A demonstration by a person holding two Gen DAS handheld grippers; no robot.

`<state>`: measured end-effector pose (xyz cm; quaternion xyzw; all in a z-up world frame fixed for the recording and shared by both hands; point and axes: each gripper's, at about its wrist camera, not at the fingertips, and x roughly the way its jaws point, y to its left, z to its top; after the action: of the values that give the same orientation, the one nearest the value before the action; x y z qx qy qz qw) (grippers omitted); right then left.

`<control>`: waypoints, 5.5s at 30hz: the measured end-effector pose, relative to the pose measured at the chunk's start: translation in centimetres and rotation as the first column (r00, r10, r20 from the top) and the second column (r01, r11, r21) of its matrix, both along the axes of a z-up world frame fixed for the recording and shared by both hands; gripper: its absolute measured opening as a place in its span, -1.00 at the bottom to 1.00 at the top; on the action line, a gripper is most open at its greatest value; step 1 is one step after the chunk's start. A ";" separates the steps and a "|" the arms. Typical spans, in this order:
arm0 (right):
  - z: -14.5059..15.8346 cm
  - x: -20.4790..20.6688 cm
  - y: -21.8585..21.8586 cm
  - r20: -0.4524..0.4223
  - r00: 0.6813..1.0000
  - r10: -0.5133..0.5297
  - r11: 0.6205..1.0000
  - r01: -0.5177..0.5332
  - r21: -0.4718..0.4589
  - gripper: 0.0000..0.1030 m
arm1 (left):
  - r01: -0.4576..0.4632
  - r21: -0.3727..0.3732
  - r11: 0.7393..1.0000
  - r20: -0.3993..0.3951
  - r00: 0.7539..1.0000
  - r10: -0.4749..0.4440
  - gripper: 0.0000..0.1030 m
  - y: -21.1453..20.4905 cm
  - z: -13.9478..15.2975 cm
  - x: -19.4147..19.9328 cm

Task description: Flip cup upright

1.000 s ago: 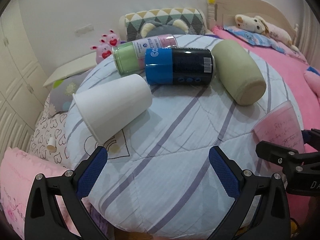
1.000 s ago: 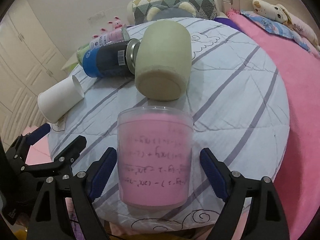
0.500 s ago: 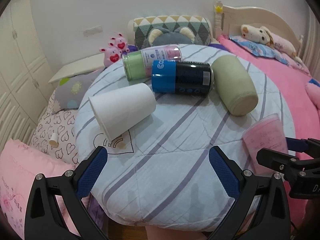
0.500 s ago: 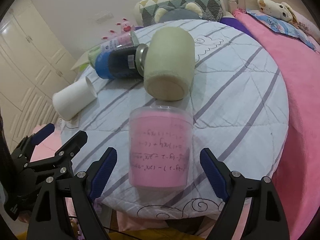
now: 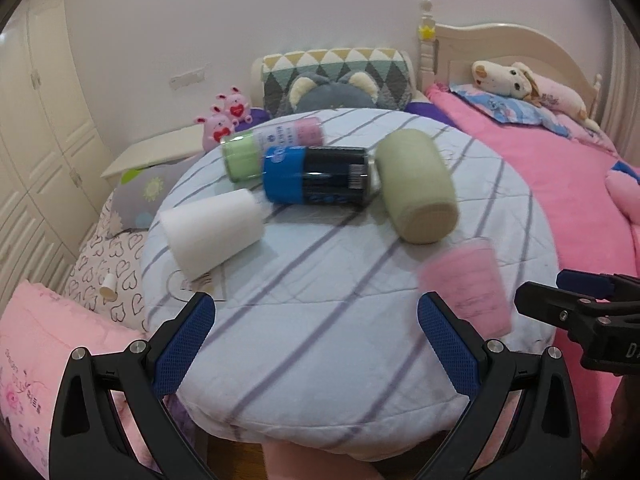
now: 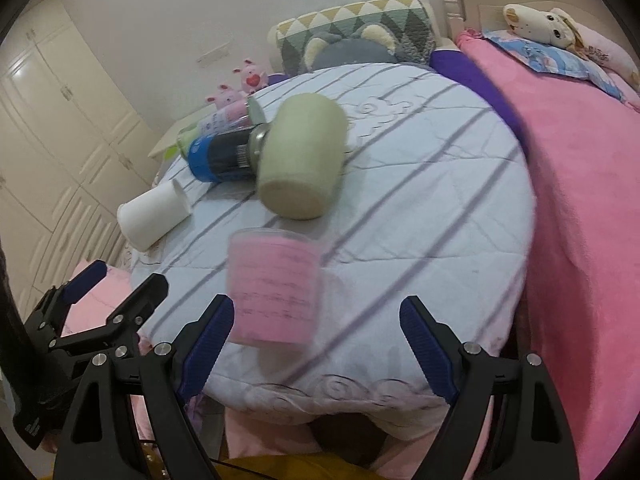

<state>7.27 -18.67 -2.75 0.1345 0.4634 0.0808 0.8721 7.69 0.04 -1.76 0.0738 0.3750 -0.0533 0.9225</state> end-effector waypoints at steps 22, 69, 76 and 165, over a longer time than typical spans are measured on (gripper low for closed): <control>-2.1 0.8 -8.1 -0.044 0.999 -0.028 0.999 0.029 0.025 0.68 | 0.018 -0.010 1.000 -0.055 0.998 -0.018 0.99 -8.6 -0.6 1.6; -4.7 4.5 -9.7 -0.138 0.990 -0.030 1.000 0.031 0.003 0.68 | 0.007 0.035 0.999 -0.086 0.996 -0.004 0.31 -9.8 -0.6 4.7; -4.7 4.3 -9.7 -0.144 0.989 -0.033 0.999 0.033 0.002 0.68 | -0.001 0.054 0.999 -0.092 0.996 0.006 0.70 -9.9 -1.0 4.6; 0.9 -9.8 0.2 0.607 0.795 0.008 0.954 0.177 -0.243 0.68 | -0.013 -0.110 0.994 0.382 0.923 0.054 0.98 -1.9 -1.0 -9.6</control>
<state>-2.50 -18.49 -1.87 -0.0055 0.1629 0.0115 0.9866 -1.92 -1.88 -2.72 0.0275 0.1847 -0.0418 0.9815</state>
